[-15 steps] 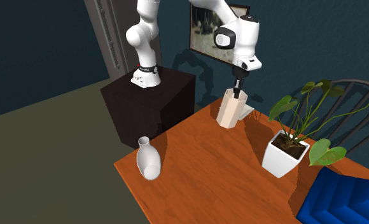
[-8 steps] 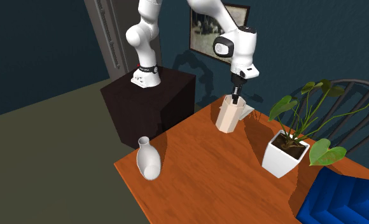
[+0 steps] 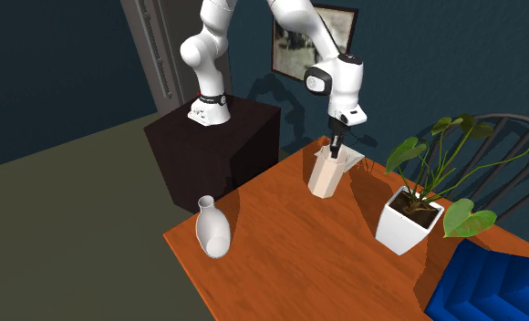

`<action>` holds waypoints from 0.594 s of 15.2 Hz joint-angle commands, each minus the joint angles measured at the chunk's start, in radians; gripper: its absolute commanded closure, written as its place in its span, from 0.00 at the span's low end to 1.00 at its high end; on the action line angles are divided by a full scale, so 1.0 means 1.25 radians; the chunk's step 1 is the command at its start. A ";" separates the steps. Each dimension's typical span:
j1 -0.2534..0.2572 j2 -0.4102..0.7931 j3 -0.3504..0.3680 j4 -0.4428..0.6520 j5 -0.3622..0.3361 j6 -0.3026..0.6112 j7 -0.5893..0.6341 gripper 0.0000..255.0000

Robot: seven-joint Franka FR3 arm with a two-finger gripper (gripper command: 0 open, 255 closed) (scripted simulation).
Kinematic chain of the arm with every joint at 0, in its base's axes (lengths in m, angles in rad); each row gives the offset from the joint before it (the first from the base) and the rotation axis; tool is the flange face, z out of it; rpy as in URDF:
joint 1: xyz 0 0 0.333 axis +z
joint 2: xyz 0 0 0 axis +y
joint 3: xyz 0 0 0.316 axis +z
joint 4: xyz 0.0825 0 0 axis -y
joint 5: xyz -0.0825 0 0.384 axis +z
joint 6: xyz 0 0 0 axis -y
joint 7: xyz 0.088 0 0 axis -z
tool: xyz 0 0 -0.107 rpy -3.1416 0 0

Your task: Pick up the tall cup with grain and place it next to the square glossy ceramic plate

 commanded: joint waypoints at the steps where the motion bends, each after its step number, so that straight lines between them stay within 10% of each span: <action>1: -0.004 0.017 0.005 0.002 0.006 0.016 -0.005 1.00; 9: -0.020 0.087 0.026 0.015 0.029 0.072 -0.021 1.00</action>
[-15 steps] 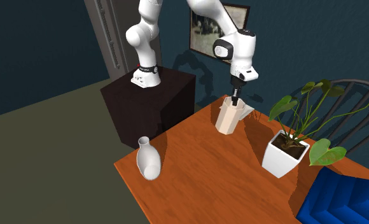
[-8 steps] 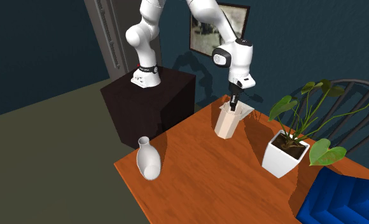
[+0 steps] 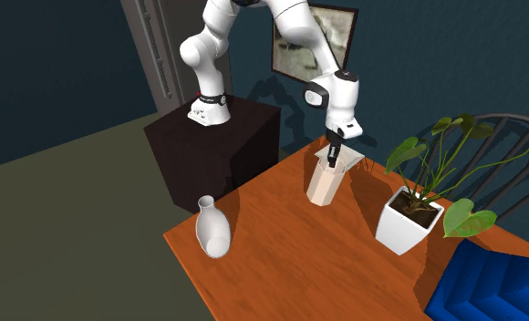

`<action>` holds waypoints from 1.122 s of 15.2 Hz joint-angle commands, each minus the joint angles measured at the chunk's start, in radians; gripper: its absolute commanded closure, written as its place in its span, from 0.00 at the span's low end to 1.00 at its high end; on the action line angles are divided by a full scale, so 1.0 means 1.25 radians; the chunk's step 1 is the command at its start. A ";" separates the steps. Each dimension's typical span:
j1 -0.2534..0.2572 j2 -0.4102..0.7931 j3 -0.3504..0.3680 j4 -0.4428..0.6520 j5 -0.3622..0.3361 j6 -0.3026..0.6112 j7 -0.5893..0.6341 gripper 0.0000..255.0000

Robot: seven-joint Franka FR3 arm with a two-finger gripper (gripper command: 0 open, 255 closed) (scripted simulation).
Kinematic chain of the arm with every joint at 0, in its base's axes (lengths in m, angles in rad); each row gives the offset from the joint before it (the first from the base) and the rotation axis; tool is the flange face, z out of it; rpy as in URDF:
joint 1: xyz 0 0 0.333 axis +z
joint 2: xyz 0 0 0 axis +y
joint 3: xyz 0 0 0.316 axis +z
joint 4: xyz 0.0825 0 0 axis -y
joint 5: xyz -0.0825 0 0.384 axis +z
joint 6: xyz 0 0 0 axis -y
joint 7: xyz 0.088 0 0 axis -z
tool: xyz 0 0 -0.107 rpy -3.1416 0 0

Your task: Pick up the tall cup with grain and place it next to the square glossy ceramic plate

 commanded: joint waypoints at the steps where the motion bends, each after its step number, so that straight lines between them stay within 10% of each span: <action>1: -0.004 0.021 0.006 0.005 0.006 0.017 -0.004 1.00; 9: -0.004 0.021 0.007 0.005 0.006 0.017 -0.004 1.00; 10: -0.004 0.021 0.007 0.005 0.006 0.017 -0.004 0.00; 17: 0.007 -0.028 -0.008 -0.013 -0.007 -0.014 0.005 0.00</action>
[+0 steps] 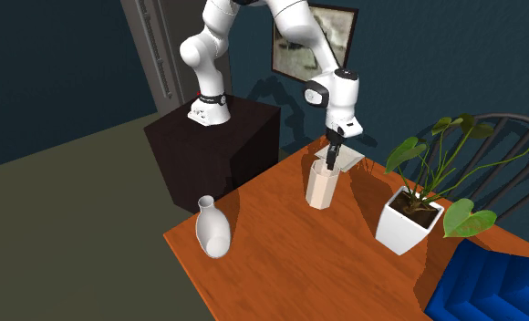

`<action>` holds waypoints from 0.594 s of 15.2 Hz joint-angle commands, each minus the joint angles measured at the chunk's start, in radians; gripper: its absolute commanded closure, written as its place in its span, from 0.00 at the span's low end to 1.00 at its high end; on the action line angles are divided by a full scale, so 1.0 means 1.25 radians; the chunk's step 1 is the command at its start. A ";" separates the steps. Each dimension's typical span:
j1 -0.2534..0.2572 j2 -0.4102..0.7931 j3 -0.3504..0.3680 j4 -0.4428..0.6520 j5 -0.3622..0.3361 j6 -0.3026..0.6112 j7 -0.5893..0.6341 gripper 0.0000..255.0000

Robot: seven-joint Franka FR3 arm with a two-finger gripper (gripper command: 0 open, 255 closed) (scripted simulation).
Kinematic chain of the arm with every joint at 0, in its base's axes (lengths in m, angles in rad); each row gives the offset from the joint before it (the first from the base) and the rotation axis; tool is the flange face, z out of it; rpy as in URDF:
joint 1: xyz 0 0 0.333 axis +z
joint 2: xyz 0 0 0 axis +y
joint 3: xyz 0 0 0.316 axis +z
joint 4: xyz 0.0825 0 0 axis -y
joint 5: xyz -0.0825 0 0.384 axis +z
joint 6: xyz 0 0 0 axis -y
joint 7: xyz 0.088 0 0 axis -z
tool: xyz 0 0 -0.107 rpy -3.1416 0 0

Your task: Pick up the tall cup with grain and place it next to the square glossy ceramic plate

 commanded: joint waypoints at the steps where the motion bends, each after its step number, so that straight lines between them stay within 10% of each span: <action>1: 0.010 -0.042 -0.012 -0.015 -0.012 -0.027 0.009 0.00; 9: 0.014 -0.060 -0.017 -0.020 -0.018 -0.040 0.013 0.00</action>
